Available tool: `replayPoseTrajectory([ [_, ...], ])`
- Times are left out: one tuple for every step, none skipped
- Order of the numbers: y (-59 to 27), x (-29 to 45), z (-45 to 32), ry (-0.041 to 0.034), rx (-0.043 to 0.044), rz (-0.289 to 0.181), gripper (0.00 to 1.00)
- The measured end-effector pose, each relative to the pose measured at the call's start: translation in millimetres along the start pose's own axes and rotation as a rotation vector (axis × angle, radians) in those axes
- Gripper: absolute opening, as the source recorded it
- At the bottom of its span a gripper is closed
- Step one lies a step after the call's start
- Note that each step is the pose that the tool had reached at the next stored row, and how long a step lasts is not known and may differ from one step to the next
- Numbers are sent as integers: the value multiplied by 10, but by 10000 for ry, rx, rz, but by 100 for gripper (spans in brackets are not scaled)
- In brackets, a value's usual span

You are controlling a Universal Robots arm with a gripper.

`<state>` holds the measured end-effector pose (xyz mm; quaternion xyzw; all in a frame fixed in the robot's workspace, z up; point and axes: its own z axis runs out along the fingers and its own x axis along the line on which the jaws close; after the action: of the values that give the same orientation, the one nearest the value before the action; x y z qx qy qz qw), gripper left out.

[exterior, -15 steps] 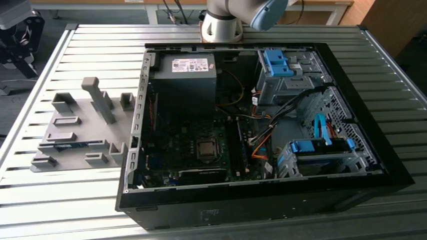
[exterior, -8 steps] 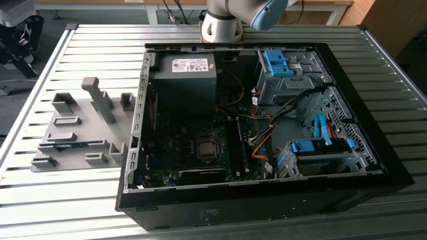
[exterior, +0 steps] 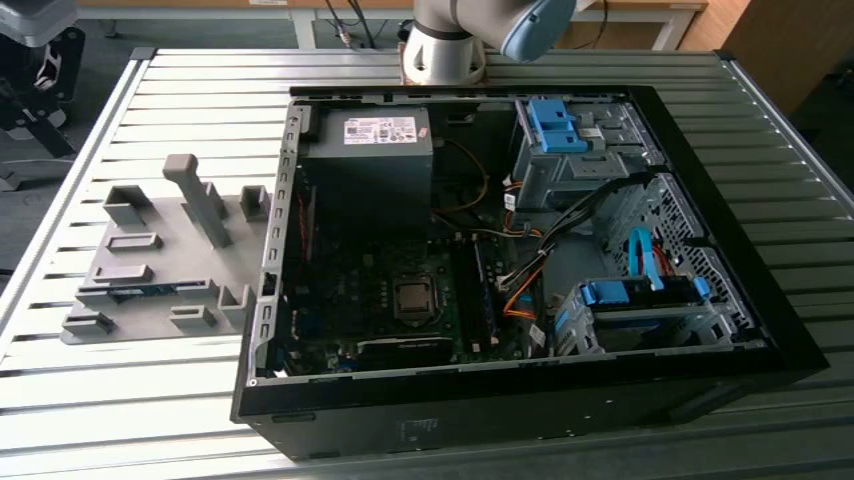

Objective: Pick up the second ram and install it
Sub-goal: 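Pick up the second ram and move it above second insertion slot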

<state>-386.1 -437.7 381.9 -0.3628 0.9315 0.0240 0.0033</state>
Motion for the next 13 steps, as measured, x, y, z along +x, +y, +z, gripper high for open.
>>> replayPoseTrajectory([
  [1, 0, 0, 6, -3, -132, 11],
  [1, 1, 1, 12, -6, -264, 11],
  [1, 1, 2, 17, -8, -397, 11],
  [2, 2, 2, 23, -11, -528, 11],
  [2, 2, 3, 29, -14, -669, 11],
  [3, 3, 3, 34, -17, -790, 11],
  [3, 4, 3, 40, -20, -916, 11],
  [4, 4, 4, 46, -23, -1043, 11],
  [5, 5, 4, 51, -25, -1164, 11],
  [6, 7, 5, 56, -28, -1290, 11],
  [7, 8, 5, 61, -31, -1413, 11],
  [8, 9, 5, 67, -34, -1555, 11],
  [8, 10, 6, 73, -38, -1685, 11],
])
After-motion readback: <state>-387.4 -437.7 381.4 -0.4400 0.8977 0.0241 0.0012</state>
